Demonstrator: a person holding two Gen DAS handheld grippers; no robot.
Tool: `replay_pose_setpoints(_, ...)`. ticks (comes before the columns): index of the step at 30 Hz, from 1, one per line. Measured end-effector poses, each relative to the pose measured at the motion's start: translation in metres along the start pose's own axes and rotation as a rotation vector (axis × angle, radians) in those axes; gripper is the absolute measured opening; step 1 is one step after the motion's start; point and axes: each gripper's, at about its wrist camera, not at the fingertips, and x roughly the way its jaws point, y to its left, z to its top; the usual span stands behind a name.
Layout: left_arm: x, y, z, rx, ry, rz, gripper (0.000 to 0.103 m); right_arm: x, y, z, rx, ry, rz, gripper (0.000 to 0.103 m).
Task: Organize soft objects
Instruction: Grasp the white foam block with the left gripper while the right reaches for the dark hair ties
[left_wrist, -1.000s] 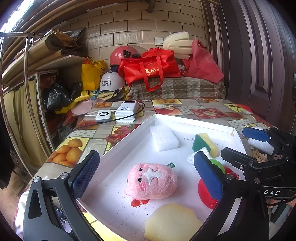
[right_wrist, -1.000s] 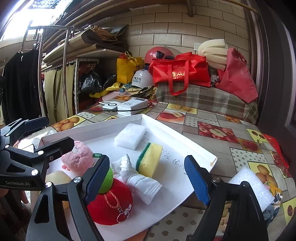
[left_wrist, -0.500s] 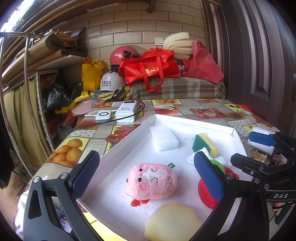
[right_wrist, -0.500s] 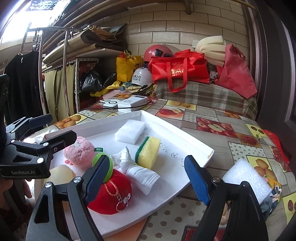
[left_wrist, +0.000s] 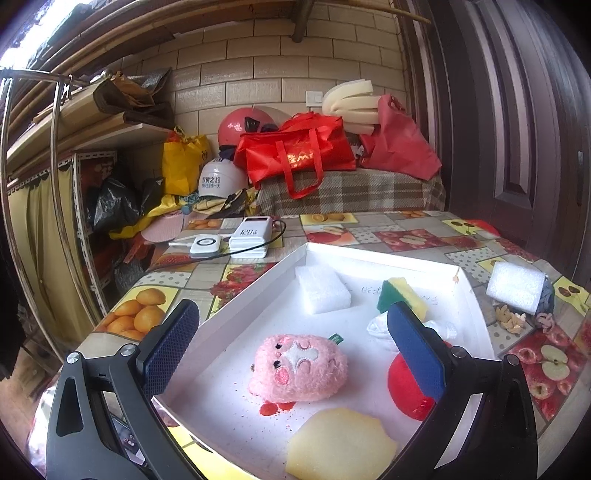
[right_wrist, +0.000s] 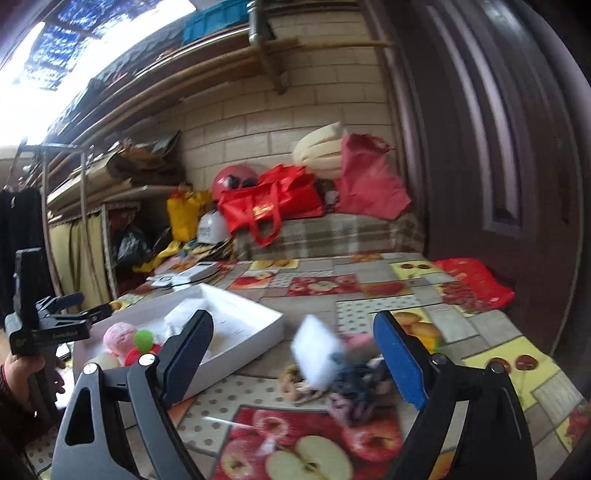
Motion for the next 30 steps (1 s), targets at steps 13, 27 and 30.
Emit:
replay_pose_setpoints(13, -0.025, -0.077, 0.01, -0.027, 0.065, -0.368, 0.103, 0.006, -0.098, 0.004, 0.077, 0.106, -0.238, 0.091)
replay_pose_setpoints(27, 0.047, -0.195, 0.017, -0.023, 0.393, -0.584, 0.102, 0.035, -0.103, -0.011, 0.054, 0.304, -0.269, 0.091)
replay_pose_setpoints(30, 0.071, -0.211, 0.036, -0.052, 0.408, -0.549, 0.102, 0.036, -0.102, -0.012, 0.05, 0.313, -0.256, 0.091)
